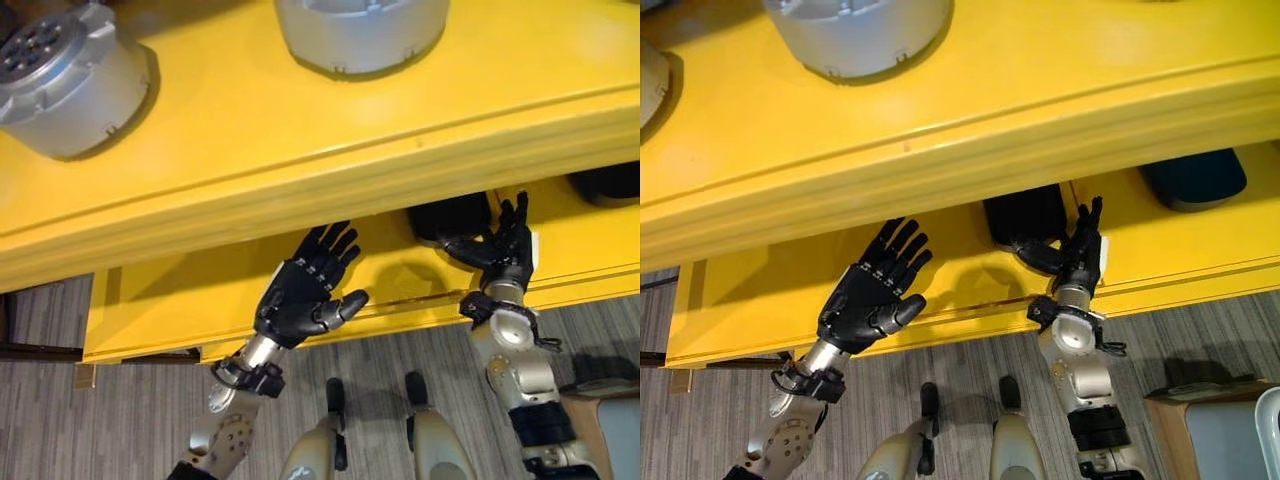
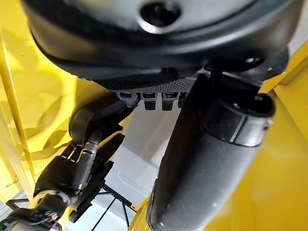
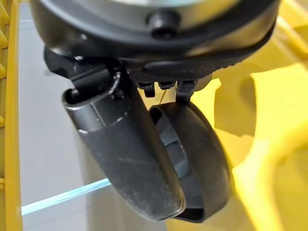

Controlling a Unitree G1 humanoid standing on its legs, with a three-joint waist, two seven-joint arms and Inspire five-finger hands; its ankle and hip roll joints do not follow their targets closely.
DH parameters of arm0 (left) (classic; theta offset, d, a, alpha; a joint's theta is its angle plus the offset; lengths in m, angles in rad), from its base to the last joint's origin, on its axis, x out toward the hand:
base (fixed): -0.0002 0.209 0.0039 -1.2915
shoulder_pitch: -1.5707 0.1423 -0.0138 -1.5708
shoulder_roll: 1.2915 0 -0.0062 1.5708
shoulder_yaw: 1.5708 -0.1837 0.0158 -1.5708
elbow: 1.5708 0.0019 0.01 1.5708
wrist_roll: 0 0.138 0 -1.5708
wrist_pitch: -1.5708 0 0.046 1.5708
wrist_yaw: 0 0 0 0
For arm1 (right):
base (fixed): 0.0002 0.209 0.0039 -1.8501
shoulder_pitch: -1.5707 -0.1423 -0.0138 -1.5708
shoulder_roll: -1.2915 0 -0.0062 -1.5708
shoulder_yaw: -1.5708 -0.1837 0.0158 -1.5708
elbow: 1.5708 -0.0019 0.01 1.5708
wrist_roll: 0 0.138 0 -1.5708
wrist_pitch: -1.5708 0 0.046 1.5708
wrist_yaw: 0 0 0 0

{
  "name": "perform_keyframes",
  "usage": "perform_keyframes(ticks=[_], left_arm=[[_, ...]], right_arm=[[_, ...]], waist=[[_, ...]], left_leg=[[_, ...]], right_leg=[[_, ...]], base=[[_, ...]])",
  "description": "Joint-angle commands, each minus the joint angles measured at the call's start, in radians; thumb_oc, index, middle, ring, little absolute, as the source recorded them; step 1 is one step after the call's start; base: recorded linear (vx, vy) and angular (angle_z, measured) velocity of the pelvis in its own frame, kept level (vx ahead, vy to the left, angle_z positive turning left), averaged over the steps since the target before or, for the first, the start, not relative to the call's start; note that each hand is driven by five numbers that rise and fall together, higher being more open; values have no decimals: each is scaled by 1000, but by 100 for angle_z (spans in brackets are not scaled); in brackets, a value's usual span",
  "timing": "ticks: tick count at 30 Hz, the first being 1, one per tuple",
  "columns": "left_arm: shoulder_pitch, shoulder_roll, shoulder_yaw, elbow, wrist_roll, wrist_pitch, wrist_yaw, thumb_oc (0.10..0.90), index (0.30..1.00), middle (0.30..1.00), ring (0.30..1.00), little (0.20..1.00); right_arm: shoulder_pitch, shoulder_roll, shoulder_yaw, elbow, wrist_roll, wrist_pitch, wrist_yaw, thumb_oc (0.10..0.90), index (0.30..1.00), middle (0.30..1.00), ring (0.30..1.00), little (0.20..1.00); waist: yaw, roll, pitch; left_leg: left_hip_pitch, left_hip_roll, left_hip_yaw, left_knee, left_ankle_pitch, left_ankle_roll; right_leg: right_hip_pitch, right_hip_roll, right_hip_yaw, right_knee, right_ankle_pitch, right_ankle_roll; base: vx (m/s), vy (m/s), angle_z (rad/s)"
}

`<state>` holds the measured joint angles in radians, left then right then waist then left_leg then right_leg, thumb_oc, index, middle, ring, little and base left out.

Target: Move parts from the plastic box to the shelf.

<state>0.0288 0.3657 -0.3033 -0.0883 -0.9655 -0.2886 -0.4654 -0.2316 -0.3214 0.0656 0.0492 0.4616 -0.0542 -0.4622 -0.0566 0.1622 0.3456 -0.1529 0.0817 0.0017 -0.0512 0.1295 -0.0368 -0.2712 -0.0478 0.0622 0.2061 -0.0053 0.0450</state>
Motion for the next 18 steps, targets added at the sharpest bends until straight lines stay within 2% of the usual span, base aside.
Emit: perform_keyframes(ticks=[1, 6, 12, 15, 16, 18], left_arm=[[-3, -26, 70, -139, 29, -127, -55, 900, 1000, 1000, 1000, 1000], [5, -34, 76, -146, 19, -151, -55, 900, 1000, 1000, 1000, 1000], [27, -34, 94, -172, -50, -129, -183, 900, 1000, 1000, 1000, 1000], [26, -18, 77, -176, -30, -64, -235, 900, 1000, 1000, 1000, 1000], [33, -9, 66, -174, -39, -1, -284, 900, 1000, 1000, 1000, 1000], [44, -2, 52, -174, -68, 74, -338, 900, 1000, 1000, 1000, 1000]], right_arm=[[52, 21, 12, -108, -64, -89, 1, 900, 1000, 1000, 1000, 1000], [88, 19, -2, -156, -75, -87, 2, 900, 1000, 1000, 1000, 1000], [136, 16, -49, -194, -93, -83, 0, 900, 1000, 1000, 1000, 1000], [163, 12, -65, -213, -88, -76, 10, 900, 1000, 1000, 1000, 1000], [182, 12, -74, -220, -77, -79, 4, 900, 1000, 1000, 1000, 1000], [202, 11, -89, -222, -63, -77, 2, 900, 1000, 1000, 1000, 1000]], waist=[[-28, -57, -78], [-40, -60, -93], [-55, -74, -117], [-65, -88, -134], [-70, -95, -146], [-78, -100, -159]], left_leg=[[33, 8, -6, 23, -42, -3], [52, 4, 11, 15, -46, -2], [75, -2, 33, 6, -58, -1], [89, -5, 45, -5, -61, 0], [98, -9, 56, -13, -62, 2], [106, -13, 68, -16, -65, 4]], right_leg=[[89, -46, 47, -90, 39, 9], [108, -51, 51, -115, 48, 14], [136, -61, 57, -154, 65, 26], [151, -66, 59, -173, 76, 36], [161, -71, 61, -189, 86, 45], [170, -77, 65, -202, 96, 56]], base=[[-23, 74, -6], [-17, 97, -7], [-18, 123, -8], [-35, 145, -12], [-28, 207, -13], [-5, 192, -16]])
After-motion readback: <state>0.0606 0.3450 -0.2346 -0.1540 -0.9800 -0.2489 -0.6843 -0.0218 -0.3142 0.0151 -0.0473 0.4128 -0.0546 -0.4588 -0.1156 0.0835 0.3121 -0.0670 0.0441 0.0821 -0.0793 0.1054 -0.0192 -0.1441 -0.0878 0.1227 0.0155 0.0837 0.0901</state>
